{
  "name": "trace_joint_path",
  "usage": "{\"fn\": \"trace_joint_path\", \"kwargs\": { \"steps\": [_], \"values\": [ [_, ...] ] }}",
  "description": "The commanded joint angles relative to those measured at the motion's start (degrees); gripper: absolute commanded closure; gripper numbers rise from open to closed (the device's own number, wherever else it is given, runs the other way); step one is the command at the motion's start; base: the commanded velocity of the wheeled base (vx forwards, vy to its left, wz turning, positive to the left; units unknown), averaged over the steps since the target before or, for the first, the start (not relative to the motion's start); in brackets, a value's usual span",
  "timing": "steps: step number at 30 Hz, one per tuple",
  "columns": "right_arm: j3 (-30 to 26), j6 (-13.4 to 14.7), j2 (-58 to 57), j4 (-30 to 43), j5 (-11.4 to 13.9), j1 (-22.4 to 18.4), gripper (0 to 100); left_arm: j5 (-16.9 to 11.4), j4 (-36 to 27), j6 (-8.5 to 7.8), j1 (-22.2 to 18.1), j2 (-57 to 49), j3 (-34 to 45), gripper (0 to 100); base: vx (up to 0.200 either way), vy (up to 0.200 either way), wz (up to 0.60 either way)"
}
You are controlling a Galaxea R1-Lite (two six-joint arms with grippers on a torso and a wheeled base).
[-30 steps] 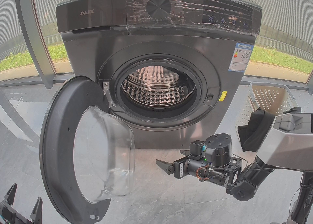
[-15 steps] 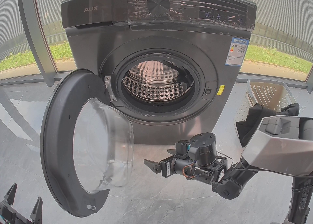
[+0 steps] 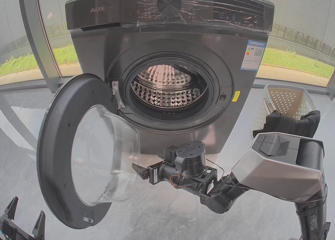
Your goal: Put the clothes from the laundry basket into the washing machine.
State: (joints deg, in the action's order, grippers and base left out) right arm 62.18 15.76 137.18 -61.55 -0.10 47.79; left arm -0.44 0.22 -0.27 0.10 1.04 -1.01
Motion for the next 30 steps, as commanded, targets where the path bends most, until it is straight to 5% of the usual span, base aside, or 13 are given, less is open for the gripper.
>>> {"fn": "trace_joint_path", "kwargs": {
  "steps": [1,12,17,23,30],
  "values": [
    [3.47,0.59,2.74,-0.06,-0.25,1.17,0,0.0,0.04,0.0,-0.01,-1.04,0.92,0,0.0,0.0,0.0],
    [5.58,2.52,2.21,3.28,-1.31,0.55,0,0.0,0.04,-0.08,-0.01,-1.04,0.92,0,0.0,0.0,0.0],
    [4.26,2.52,1.77,3.19,-5.09,-0.85,0,0.0,0.04,-0.08,-0.01,-1.04,0.92,0,0.0,0.0,0.0],
    [-5.67,0.67,-7.98,2.49,-5.88,-5.51,0,0.0,0.04,-0.08,-0.01,-1.04,0.92,0,0.0,0.0,0.0],
    [-19.38,-7.24,-18.35,-4.81,-5.88,-11.66,0,0.0,0.04,-0.08,-0.01,-1.04,0.92,0,0.0,0.0,0.0]
  ]
}}
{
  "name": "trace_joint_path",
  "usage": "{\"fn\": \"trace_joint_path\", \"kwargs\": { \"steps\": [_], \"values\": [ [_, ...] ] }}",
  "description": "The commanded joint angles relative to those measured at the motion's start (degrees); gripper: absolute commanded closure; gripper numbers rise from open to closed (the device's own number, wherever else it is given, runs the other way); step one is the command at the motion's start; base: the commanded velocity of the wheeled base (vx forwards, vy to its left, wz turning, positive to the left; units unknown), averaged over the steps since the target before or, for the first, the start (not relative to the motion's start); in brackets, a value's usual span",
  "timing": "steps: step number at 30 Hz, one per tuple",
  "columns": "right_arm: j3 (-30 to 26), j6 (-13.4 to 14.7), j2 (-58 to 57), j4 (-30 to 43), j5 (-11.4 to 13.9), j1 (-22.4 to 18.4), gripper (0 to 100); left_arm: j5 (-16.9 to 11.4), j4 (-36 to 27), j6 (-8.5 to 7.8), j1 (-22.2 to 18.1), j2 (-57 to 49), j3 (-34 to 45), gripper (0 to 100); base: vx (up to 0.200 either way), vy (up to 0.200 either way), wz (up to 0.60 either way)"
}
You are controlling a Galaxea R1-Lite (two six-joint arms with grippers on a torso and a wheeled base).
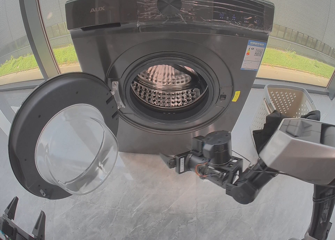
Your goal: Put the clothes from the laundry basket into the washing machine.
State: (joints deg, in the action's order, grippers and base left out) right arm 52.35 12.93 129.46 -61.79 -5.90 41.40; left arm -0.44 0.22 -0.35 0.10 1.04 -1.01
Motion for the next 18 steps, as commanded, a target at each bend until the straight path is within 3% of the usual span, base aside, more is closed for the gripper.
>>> {"fn": "trace_joint_path", "kwargs": {
  "steps": [1,3,6,14,18],
  "values": [
    [-11.83,-5.29,-12.22,-6.06,-0.08,-6.42,0,0.0,0.04,0.0,-0.01,-1.04,0.92,0,0.0,0.0,0.0],
    [-13.59,-5.55,-13.45,-6.94,-0.08,-7.39,0,0.0,0.04,0.0,-0.01,-1.04,0.92,0,0.0,0.0,0.0],
    [-20.79,-5.73,-20.39,-8.43,0.01,-10.46,0,0.0,0.04,0.0,-0.01,-1.04,0.92,0,0.0,0.0,0.0],
    [-31.6,-6.69,-32.61,-8.25,-0.08,-19.08,0,0.0,0.04,0.0,-0.01,-1.04,0.92,0,0.0,0.0,0.0],
    [-35.82,-7.22,-39.46,-7.64,-0.08,-21.54,0,0.0,0.04,0.0,-0.01,-1.04,0.92,0,0.0,0.0,0.0]
  ]
}}
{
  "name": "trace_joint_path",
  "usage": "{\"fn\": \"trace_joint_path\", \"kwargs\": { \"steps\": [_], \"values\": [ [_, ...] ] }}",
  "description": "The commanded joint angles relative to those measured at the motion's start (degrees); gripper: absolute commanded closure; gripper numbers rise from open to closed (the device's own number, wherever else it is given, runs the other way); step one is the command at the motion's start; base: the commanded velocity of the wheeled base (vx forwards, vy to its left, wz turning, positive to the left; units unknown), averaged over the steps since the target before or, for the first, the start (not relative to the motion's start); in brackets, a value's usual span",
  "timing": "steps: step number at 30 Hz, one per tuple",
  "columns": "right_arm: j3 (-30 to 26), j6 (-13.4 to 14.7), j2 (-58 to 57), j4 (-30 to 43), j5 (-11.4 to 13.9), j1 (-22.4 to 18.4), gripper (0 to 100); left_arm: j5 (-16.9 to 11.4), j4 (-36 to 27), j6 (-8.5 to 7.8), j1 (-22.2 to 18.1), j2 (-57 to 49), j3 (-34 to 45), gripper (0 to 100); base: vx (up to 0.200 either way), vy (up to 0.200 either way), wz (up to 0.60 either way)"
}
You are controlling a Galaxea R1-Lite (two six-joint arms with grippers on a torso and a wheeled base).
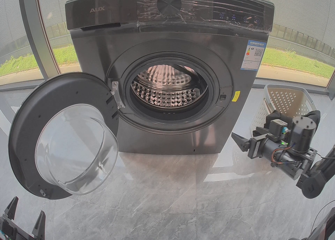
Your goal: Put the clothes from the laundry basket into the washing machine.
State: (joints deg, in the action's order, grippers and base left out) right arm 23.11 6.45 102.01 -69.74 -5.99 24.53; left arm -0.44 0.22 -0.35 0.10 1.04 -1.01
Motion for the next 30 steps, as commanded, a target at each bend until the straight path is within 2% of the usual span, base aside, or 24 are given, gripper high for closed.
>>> {"fn": "trace_joint_path", "kwargs": {
  "steps": [1,7,8,9,13,17,19,20,21,26,30],
  "values": [
    [-7.29,-0.82,-13.51,0.31,-0.08,-5.28,0,0.0,0.04,0.0,-0.01,-1.04,0.92,0,0.0,0.0,0.0],
    [-13.88,-2.58,-25.37,0.57,0.62,-10.99,0,0.0,0.04,0.0,-0.01,-1.04,0.92,0,0.0,0.0,0.0],
    [-14.06,-2.58,-25.63,0.57,0.62,-10.99,0,0.0,0.04,0.0,-0.01,-1.04,0.92,0,0.0,0.0,0.0],
    [-17.75,-3.02,-30.47,0.57,0.71,-11.7,0,0.0,0.04,0.0,-0.01,-1.04,0.92,0,0.0,0.0,0.0],
    [-23.11,-3.11,-36.88,1.45,0.8,-12.93,0,0.0,0.04,0.0,-0.01,-1.04,0.92,0,0.0,0.0,0.0],
    [-23.11,-3.02,-47.43,10.59,0.98,-14.6,0,0.0,0.04,0.0,-0.01,-1.04,0.92,0,0.0,0.0,0.0],
    [-23.11,-3.28,-54.73,18.68,1.06,-14.68,0,0.0,0.04,0.0,-0.01,-1.04,0.92,0,0.0,0.0,0.0],
    [-23.11,-3.28,-54.73,18.68,1.06,-14.68,0,0.0,0.04,0.0,-0.01,-1.04,0.92,0,0.0,0.0,0.0],
    [-23.11,-3.9,-60.7,25.45,0.98,-14.68,0,0.0,0.04,0.0,-0.01,-1.04,0.92,0,0.0,0.0,0.0],
    [-23.11,-3.72,-71.34,36.26,0.8,-14.95,0,0.0,0.04,0.0,-0.01,-1.04,0.92,0,0.0,0.0,0.0],
    [-23.11,-3.99,-82.94,48.38,1.42,-17.58,0,0.0,0.04,0.0,-0.01,-1.04,0.92,0,0.0,0.0,0.0]
  ]
}}
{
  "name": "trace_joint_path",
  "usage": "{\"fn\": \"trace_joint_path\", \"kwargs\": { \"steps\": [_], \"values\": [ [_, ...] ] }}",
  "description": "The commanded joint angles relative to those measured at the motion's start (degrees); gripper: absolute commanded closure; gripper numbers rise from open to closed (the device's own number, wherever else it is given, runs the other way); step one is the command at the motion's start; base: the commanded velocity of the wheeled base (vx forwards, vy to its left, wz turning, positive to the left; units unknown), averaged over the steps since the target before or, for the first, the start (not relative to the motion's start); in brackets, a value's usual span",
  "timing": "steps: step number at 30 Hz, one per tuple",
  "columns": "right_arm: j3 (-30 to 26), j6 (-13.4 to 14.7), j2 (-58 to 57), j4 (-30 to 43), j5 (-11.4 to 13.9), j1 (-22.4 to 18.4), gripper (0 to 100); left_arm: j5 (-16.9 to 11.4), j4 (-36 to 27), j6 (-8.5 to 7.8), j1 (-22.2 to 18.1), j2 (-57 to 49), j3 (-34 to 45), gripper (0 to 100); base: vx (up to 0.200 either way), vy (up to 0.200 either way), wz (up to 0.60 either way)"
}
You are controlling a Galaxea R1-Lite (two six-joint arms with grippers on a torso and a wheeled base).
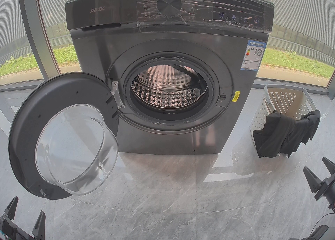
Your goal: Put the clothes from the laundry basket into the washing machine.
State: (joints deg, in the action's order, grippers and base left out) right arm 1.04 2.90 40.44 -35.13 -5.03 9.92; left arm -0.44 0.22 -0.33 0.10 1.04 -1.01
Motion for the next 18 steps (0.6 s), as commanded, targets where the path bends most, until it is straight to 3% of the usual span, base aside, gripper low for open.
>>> {"fn": "trace_joint_path", "kwargs": {
  "steps": [1,3,7,14,18],
  "values": [
    [-1.04,-0.44,-21.36,13.78,0.46,-2.98,0,0.0,0.04,-0.02,-0.01,-1.04,0.92,0,0.0,0.0,0.0],
    [-1.04,-0.53,-29.63,22.21,1.52,-3.24,0,0.0,0.04,-0.02,-0.01,-1.04,0.92,0,0.0,0.0,0.0],
    [-1.04,-0.62,-35.95,28.28,1.69,-3.24,0,0.0,0.04,-0.02,-0.01,-1.04,0.92,0,0.0,0.0,0.0],
    [-1.04,-0.44,-36.04,28.98,0.99,-3.33,0,0.0,0.04,-0.02,-0.01,-1.04,0.92,0,0.0,0.0,0.0],
    [-1.04,-0.88,-36.04,28.98,-1.91,-3.6,0,0.0,0.04,-0.02,-0.01,-1.04,0.92,0,0.0,0.0,0.0]
  ]
}}
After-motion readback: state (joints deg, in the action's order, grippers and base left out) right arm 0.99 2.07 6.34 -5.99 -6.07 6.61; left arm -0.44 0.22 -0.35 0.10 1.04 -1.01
